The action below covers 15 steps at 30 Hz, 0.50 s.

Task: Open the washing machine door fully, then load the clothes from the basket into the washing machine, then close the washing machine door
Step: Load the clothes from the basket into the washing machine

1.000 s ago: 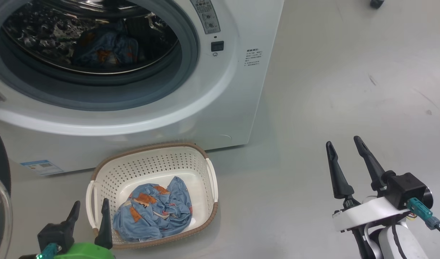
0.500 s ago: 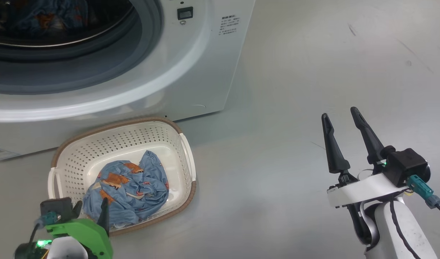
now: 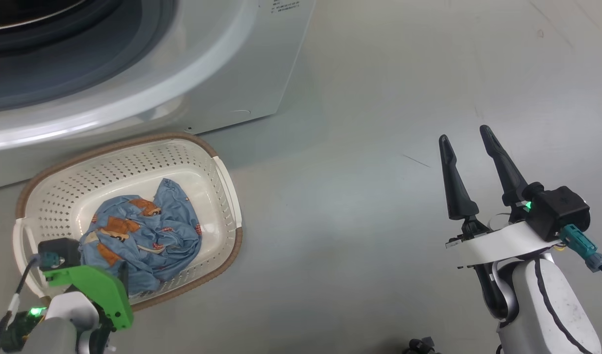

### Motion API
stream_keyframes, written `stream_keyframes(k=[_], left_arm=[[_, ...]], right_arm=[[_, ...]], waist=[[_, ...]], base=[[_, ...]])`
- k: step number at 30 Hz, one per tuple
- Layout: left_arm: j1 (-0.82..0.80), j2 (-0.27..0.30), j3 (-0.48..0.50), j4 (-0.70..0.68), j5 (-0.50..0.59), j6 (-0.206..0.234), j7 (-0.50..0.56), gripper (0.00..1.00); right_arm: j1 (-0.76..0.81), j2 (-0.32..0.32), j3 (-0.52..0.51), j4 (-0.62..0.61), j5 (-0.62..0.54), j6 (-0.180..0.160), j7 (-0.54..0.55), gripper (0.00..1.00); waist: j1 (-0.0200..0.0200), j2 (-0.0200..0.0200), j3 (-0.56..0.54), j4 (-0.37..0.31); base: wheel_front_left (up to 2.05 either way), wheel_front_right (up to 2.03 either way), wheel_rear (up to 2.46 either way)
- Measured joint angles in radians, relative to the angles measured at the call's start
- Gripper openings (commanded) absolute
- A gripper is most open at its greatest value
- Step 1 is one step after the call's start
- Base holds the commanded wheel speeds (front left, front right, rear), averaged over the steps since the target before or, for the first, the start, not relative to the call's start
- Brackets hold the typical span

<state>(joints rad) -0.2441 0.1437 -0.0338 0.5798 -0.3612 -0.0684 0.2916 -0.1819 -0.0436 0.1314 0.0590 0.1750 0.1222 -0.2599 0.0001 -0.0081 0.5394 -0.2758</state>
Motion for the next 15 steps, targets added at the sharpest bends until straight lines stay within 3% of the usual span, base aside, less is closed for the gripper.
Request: stream_keyframes(k=[15], left_arm=[[-0.176,0.015,0.027,0.111,-0.007,0.016,0.066,1.0]], right_arm=[[-0.054,0.002,0.024,-0.016,0.027,-0.002,0.0,1.0]], waist=[[0.0,0.0,0.134,-0.036]], base=[[0.0,0.0,0.0]])
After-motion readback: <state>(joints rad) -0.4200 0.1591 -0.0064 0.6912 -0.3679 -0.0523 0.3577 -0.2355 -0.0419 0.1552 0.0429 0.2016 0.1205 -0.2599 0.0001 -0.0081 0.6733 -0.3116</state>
